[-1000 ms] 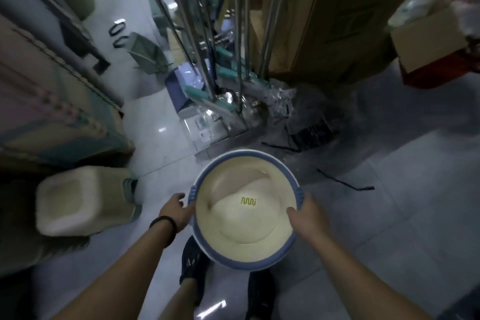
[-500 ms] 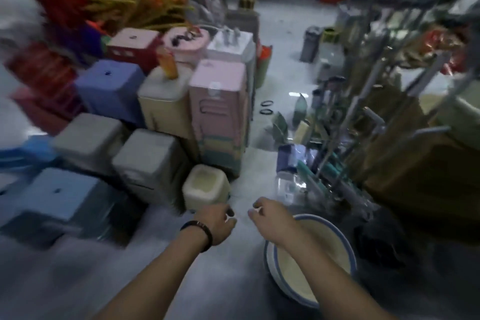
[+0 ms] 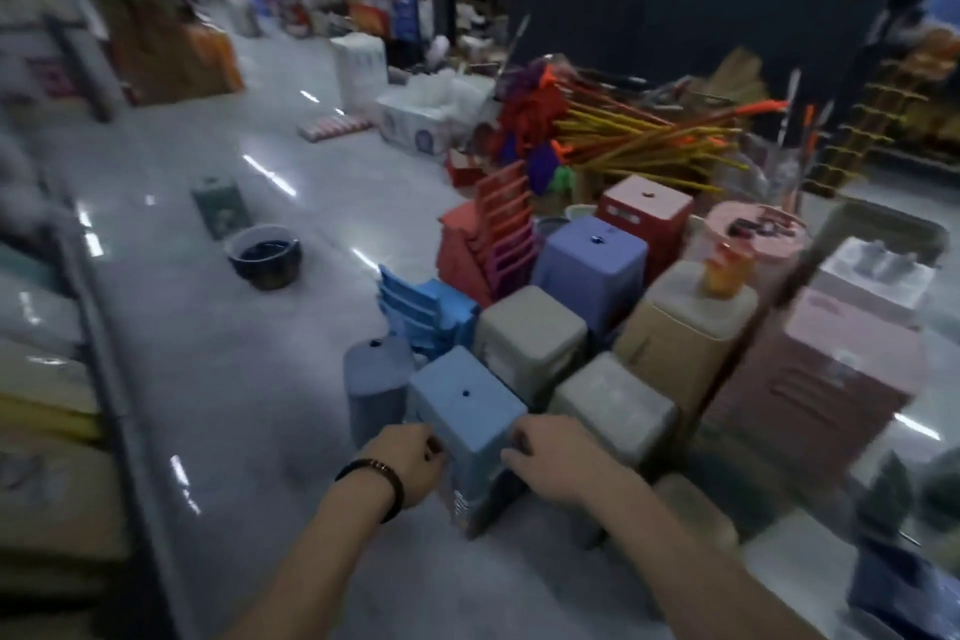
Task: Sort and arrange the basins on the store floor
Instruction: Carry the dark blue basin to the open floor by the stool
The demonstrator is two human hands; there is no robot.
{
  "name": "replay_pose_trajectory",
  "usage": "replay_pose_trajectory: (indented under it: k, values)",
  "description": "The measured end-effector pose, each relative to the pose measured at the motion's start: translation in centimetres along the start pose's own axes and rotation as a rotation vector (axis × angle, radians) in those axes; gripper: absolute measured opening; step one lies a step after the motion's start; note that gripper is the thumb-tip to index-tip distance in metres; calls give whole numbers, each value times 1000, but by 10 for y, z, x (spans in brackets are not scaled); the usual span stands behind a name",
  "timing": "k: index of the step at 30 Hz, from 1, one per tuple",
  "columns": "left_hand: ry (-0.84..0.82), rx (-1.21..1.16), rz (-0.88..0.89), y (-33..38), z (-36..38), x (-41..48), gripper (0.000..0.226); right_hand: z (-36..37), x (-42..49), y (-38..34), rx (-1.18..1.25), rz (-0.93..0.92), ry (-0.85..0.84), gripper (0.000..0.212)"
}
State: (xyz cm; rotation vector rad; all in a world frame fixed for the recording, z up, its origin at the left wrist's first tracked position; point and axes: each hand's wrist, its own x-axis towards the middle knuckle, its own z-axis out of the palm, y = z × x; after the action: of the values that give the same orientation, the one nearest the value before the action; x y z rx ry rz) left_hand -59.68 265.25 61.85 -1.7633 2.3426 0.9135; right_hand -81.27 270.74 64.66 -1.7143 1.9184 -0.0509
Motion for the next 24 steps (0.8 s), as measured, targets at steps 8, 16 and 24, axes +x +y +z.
replay_pose_trajectory:
  k: [8,16,24]
  values:
    - [143,-143,-262,-171,-106,68,23,11,173,-141,-9,-191,-95,29]
    - [136,-174,-477,-311,-229,164,24,6,399,-295,57,-307,-207,37]
    - [203,-244,-539,-476,-351,279,30,-5,597,-476,-27,-412,-247,52]
